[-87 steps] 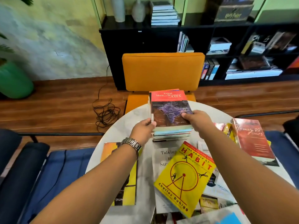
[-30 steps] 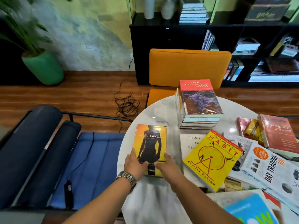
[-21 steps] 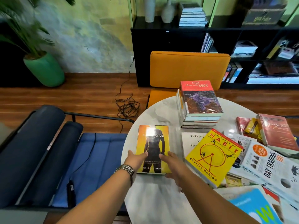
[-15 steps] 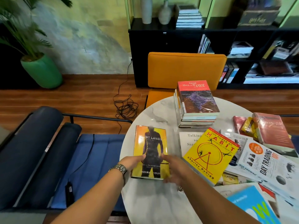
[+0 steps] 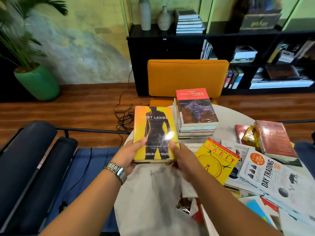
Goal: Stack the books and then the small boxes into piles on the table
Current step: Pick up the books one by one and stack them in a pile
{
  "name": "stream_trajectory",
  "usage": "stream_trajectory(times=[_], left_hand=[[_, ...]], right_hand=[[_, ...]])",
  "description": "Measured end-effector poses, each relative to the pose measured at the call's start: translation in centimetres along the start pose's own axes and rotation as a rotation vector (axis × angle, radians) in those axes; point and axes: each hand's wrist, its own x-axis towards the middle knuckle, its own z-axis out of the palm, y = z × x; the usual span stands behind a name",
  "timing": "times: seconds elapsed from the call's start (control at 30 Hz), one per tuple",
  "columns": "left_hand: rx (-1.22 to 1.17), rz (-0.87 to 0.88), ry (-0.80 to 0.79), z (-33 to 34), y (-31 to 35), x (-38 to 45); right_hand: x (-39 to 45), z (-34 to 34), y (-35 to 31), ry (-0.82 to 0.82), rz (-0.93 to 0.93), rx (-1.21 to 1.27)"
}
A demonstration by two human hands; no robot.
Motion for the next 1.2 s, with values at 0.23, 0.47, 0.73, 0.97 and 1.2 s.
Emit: stream_trajectory(times=[0.23, 0.47, 0.73, 0.97, 1.2], left_hand=[[0.152, 0.199, -0.055, 8.8, 4.2, 4.1], [0.327, 0.145, -0.033, 14.4, 6.1, 8.6], [0.525, 0.179, 0.021, 16.3, 6.4, 12.1], [0.639, 0.203, 0.015, 16.0, 5.0, 13.8], [0.619, 0.197, 0.013, 16.0, 4.2, 14.3]], right_hand=[[4.5, -8.0, -5.9, 0.206, -0.067, 0.017], [9.1, -14.1, -8.9, 0.25, -0.013, -0.156], [14.3, -16.3, -9.7, 0.362, 0.024, -0.364], [16.1, -16.8, -8.5, 0.387, -0.047, -0.647], [16.5, -17.0, -7.8, 0.4, -0.098, -0.681]])
